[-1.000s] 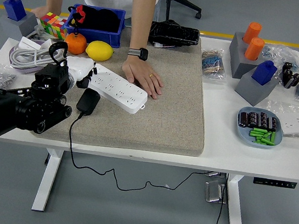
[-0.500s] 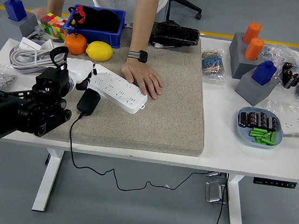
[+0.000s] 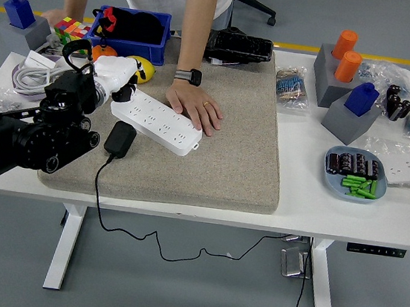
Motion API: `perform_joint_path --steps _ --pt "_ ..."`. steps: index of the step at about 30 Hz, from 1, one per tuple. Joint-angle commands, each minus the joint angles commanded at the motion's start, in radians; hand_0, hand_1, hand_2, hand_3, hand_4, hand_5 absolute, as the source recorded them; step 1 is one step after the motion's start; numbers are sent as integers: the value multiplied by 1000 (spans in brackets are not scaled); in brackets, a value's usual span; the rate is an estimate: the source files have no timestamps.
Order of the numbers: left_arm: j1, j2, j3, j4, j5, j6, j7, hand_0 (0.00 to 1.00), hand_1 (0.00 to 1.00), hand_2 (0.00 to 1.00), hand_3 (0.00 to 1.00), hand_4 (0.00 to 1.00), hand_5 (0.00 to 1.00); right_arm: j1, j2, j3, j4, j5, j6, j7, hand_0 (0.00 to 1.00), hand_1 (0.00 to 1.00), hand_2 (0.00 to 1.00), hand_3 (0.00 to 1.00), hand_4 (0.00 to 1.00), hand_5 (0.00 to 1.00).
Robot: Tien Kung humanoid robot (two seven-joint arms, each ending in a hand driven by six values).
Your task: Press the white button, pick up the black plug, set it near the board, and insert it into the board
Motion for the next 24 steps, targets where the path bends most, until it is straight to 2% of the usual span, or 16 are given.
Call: perform_joint_path --steps 1,2,7,8,13,14,19,20,24 --pt "8 7 -24 -19 8 -6 5 2 14 239 698 2 2 0 1 0 0 -1 0 0 874 761 718 750 894 726" --pt "18 14 -49 -41 17 -12 9 101 126 297 707 2 2 -1 1 1 0 -2 0 0 874 761 717 750 894 727" --pt "85 52 -145 -160 41 -18 28 101 126 297 707 2 2 -4 2 8 0 -7 -1 -1 874 761 717 750 894 727" --pt "102 60 -159 -190 47 -14 39 282 434 491 663 596 2 -5 2 9 0 -7 -2 -1 874 760 716 750 894 727" --pt "194 97 -226 -334 82 7 113 282 434 491 663 596 2 -6 2 11 1 -9 -3 1 874 760 716 750 894 727" --pt "210 101 -235 -356 87 12 123 567 640 604 746 968 283 -7 2 11 2 -8 -3 1 873 760 717 749 894 727" --pt "310 119 -281 -461 111 53 163 567 640 604 746 968 283 -7 3 9 4 -8 -4 2 873 760 717 749 894 727" --pt "324 122 -282 -473 113 57 169 836 860 824 880 998 481 -7 4 9 4 -8 -3 2 874 759 716 750 894 727" --pt "382 127 -294 -523 132 71 211 836 860 824 880 998 481 -9 4 7 4 -7 -4 2 874 759 716 750 894 727"
